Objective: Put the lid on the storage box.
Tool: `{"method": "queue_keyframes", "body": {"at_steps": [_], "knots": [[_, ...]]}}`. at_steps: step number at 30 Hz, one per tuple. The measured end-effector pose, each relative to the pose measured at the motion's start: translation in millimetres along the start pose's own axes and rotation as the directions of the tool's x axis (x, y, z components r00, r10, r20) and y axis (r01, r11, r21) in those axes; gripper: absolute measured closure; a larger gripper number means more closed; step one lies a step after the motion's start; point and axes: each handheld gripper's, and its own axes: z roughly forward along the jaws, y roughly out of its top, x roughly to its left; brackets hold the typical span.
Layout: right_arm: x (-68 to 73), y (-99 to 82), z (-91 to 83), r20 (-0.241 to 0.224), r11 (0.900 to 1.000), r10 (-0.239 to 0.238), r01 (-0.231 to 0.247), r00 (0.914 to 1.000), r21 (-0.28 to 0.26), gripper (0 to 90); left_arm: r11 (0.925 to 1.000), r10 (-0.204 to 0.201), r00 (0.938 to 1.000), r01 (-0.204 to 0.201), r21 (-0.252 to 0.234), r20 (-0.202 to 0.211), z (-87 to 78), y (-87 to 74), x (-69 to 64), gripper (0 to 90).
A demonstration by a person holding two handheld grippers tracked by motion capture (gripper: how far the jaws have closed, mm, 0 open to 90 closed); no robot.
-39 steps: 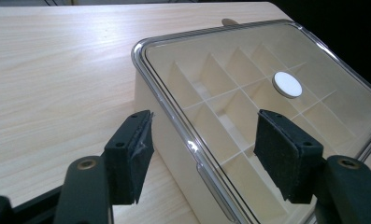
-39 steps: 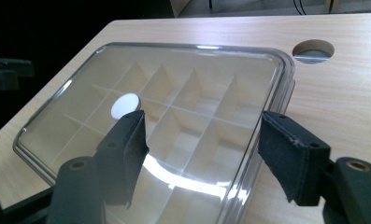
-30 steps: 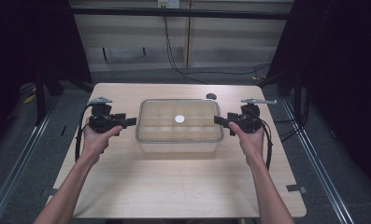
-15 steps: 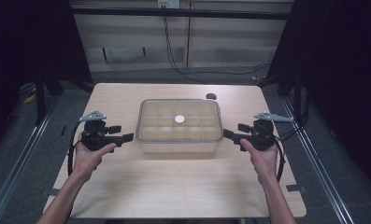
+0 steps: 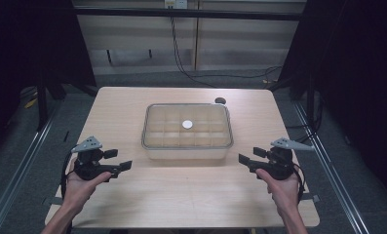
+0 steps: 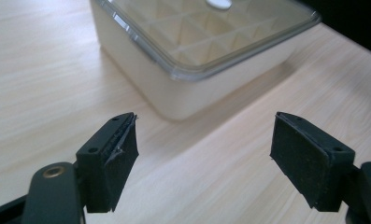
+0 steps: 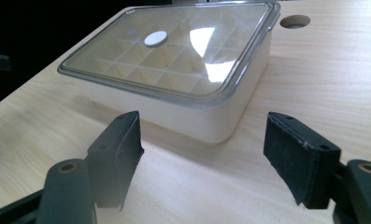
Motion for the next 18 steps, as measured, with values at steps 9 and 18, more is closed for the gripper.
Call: {"method": "queue_keyframes", "body": {"at_steps": [9, 18], "knots": [[-0.6, -27.6, -16.0, 0.032, 0.9998, 0.010, -0.010, 0.9994, 0.017, 26.3, 0.9993, -0.024, 0.9994, 0.025, 0.027, -0.024, -12.6, -26.6, 0.1, 26.6], [-10.7, -53.6, -32.4, 0.062, 0.9978, 0.066, -0.066, 0.9959, -0.005, 25.1, 0.9959, -0.083, 0.9958, 0.084, 0.032, -0.039, -21.6, -61.4, 4.9, 28.1]]}}
